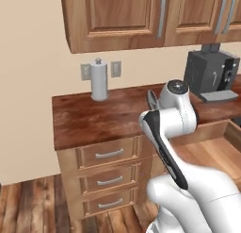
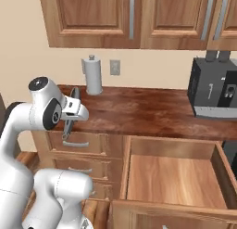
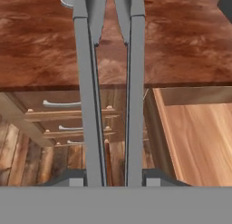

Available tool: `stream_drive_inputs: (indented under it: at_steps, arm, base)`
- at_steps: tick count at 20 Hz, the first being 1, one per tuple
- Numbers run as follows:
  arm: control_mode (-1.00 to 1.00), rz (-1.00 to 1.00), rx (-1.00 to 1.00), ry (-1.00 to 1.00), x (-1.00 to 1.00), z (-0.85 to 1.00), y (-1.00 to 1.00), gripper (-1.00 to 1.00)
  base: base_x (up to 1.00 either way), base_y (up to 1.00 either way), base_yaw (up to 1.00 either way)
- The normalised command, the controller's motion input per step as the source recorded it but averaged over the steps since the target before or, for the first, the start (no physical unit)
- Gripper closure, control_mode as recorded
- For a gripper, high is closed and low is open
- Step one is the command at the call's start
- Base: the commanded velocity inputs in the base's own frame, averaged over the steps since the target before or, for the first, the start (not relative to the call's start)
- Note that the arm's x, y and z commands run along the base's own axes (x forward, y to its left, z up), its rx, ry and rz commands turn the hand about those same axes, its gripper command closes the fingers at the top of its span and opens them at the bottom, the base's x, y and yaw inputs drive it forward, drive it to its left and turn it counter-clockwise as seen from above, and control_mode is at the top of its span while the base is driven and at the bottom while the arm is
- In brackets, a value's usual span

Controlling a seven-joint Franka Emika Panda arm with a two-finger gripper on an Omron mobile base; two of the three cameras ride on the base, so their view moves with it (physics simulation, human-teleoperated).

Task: Take the tongs from the drawer on the right and place them on the dining counter next to the tray containing the hot dog.

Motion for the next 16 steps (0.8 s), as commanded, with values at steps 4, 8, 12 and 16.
stream_drive_inputs:
  at_steps: [4,8,12,16]
  arm:
    - [1.00,0.00,0.00,0.00,0.00,0.00,0.00,1.00]
    - [1.00,0.00,0.00,0.00,0.00,0.00,0.00,1.00]
    - [1.00,0.00,0.00,0.00,0.00,0.00,0.00,1.00]
    - [1.00,0.00,0.00,0.00,0.00,0.00,0.00,1.00]
  base:
    - [-0.16,0.44,-0.46]
    - [-0.25,0.47,-0.51]
    - [-0.37,0.45,-0.51]
    - [-0.35,0.39,-0.49]
